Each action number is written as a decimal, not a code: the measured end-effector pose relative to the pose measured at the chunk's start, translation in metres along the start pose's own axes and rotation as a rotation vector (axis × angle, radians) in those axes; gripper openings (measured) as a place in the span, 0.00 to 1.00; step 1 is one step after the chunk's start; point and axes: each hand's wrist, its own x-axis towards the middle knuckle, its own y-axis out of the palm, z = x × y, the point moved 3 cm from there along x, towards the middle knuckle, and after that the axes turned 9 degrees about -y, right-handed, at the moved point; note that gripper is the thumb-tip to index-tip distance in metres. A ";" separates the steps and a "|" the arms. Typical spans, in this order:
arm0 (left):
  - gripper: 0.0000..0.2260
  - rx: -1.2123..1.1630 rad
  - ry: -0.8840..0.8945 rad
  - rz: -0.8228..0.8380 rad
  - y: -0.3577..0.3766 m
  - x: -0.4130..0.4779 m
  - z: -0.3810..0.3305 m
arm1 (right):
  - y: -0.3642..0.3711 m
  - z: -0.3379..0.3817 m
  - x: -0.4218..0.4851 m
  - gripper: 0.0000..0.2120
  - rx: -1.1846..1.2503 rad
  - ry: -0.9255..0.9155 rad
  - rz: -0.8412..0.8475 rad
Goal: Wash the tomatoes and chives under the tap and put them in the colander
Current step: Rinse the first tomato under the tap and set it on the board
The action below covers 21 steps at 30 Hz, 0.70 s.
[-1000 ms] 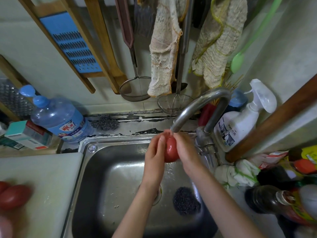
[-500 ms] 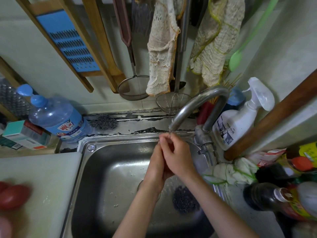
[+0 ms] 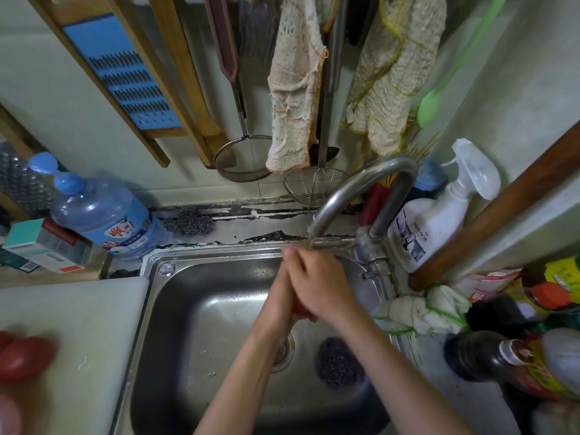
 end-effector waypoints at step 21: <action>0.16 -0.486 -0.416 -0.089 -0.005 0.009 0.021 | -0.014 -0.009 0.009 0.16 0.522 0.197 -0.209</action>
